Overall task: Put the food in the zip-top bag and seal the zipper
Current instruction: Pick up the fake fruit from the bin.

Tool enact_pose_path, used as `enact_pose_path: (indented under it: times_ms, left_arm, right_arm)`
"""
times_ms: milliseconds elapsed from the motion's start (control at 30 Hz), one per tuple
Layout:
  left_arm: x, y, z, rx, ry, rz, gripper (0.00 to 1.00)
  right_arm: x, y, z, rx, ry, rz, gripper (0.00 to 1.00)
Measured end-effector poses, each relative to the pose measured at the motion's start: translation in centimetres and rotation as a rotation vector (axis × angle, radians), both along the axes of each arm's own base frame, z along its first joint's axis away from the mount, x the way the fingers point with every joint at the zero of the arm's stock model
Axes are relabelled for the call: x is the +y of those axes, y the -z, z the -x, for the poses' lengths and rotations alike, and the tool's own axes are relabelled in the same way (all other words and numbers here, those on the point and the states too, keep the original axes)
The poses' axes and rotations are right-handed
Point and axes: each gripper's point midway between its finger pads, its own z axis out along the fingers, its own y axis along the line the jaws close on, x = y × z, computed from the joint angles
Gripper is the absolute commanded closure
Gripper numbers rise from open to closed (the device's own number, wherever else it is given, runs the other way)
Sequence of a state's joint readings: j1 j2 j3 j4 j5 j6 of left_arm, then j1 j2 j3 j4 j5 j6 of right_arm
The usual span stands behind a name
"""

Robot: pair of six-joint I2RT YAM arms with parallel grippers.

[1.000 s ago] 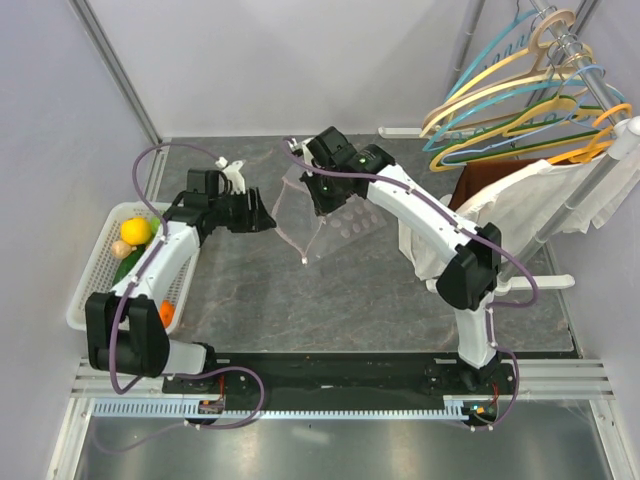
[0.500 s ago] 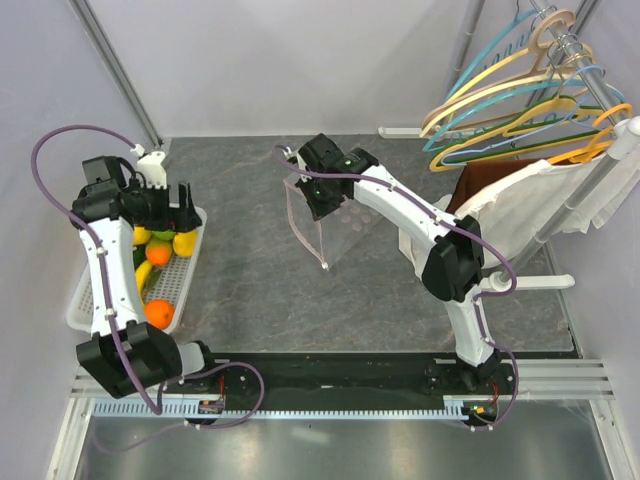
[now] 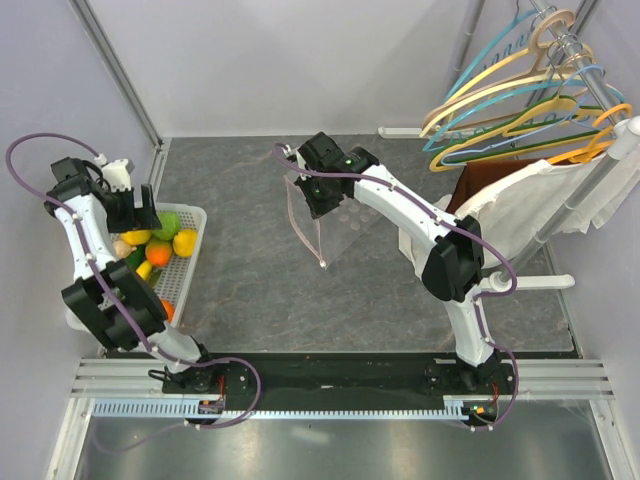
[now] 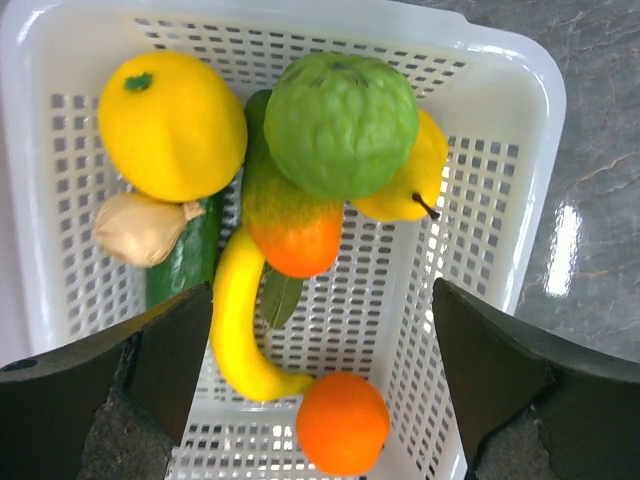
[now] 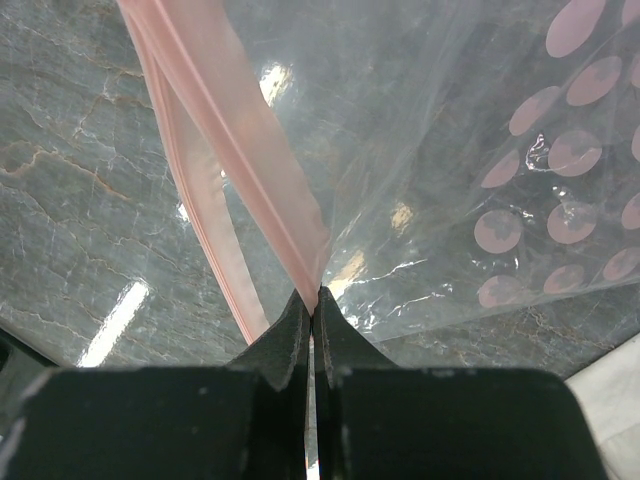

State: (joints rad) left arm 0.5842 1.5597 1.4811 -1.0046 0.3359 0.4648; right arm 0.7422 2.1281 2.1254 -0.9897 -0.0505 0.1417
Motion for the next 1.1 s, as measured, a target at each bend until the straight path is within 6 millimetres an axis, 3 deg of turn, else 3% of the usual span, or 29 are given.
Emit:
enact_pose_path:
  times_ms: [267,567,867,1100]
  left_arm:
    - [-0.1,3.9,-2.1,0.030,0.016,0.119,0.12]
    - [-0.2,3.9,-3.8,-0.019,0.024,0.159,0.12]
    - [-0.3,6.6,-4.9,0.020,0.021,0.212,0.15]
    - [-0.7,7.3,-6.0,0.012,0.025,0.223,0.20]
  right_arm:
    - [0.0,0.0,-0.1,-0.004,0.001,0.001,1.00]
    - [0.0,0.0,0.0,-0.005,-0.003,0.003,1.00]
    - [0.0,0.0,0.0,-0.005,-0.004,0.003,1.00]
    - [0.0,0.0,0.0,-0.005,-0.004,0.003,1.00]
